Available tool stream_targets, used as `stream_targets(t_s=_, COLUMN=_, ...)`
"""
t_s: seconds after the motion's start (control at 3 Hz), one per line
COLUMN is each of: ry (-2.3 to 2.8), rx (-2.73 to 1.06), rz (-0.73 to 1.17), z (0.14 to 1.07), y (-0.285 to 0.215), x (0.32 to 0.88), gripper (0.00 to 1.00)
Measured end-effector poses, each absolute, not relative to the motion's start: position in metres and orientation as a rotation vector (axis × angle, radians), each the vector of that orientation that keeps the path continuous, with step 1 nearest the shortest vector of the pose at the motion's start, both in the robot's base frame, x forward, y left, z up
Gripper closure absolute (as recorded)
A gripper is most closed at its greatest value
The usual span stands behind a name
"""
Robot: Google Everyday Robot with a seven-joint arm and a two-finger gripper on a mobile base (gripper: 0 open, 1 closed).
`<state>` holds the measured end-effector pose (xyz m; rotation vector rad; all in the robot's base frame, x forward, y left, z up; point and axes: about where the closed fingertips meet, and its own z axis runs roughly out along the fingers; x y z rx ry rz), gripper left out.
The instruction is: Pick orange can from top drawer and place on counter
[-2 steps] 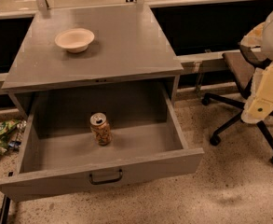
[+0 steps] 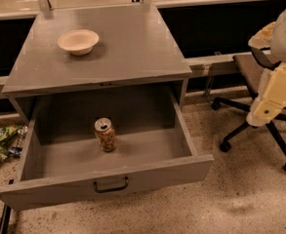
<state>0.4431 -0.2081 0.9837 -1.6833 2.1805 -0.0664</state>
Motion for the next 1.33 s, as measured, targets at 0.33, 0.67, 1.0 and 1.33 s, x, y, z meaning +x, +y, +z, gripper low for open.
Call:
stream_targets(t_s=0.33, ry=2.052, rx=-1.642, rz=0.137, z=0.973, y=-0.165, x=0.468, gripper=0.00)
stream_targets(t_s=0.67, ry=1.868, rx=-1.595, rz=0.348, z=0.967, y=-0.109, x=0.490, gripper=0.00)
stream_targets(t_s=1.0, ry=1.623, rx=-1.524, rz=0.575, z=0.954, y=-0.029, x=0.498, gripper=0.00)
stream_targets(t_s=1.33, ry=1.483, rx=-1.483, rz=0.696, z=0.941, y=0.022, x=0.500, gripper=0.00)
